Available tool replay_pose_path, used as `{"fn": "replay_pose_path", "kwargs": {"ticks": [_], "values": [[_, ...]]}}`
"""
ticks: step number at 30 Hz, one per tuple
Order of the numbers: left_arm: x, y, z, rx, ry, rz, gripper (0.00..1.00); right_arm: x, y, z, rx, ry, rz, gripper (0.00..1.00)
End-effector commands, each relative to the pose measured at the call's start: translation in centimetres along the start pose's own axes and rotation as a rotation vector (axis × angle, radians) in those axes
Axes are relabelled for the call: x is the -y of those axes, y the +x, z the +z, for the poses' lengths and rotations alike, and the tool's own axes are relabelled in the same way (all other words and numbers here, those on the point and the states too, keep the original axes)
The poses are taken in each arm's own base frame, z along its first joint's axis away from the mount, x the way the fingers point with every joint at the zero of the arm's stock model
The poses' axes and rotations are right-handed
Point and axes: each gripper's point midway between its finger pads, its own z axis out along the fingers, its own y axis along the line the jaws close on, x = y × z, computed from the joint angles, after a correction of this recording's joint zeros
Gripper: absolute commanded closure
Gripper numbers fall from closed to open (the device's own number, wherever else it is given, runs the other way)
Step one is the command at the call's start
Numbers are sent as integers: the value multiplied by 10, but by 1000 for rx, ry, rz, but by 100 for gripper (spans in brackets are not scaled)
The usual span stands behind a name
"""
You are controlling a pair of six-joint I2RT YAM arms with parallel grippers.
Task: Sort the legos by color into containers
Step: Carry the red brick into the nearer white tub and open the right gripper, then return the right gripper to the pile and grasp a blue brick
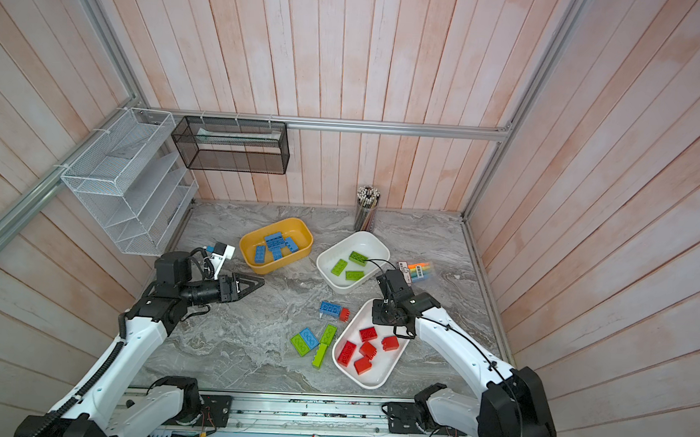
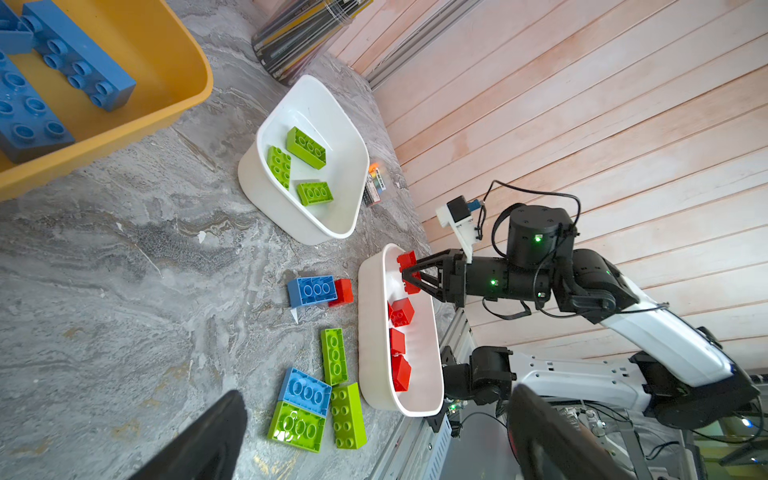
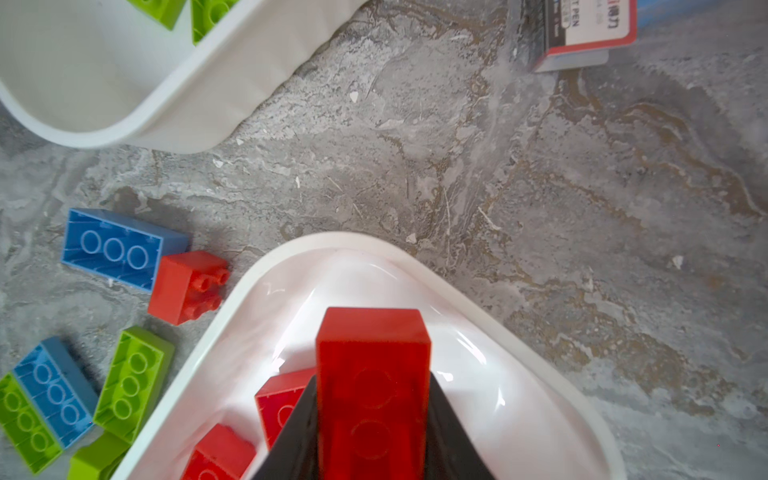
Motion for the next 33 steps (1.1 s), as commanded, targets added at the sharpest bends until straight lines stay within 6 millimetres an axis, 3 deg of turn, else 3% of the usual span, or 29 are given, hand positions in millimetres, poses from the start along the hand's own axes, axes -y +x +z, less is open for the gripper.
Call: {"fn": "replay_pose_path", "kwargs": {"ticks": [1,7,11,14,18,23,33], "values": [[0,1,3,-8,13,9,0,-5,0,10,-23,-43,-51,50],[-2,2,3,-13,3,5,0,-28,-17,-21,13,-133,-90,41],[-3,3,3,-17,-4,6,0,-79,-15,-45,32,-227,-188,40],[-2,1,2,-18,-13,10,0,-125,-6,-51,27,-310,-283,38],[-1,-3,1,-18,-32,22,0,-171,16,-38,-22,-354,-416,37],[-1,-4,-1,-11,-47,30,0,-202,36,-12,-76,-375,-511,37],[-10,2,-1,-22,-76,19,0,-206,66,27,-184,-317,-648,44]]}}
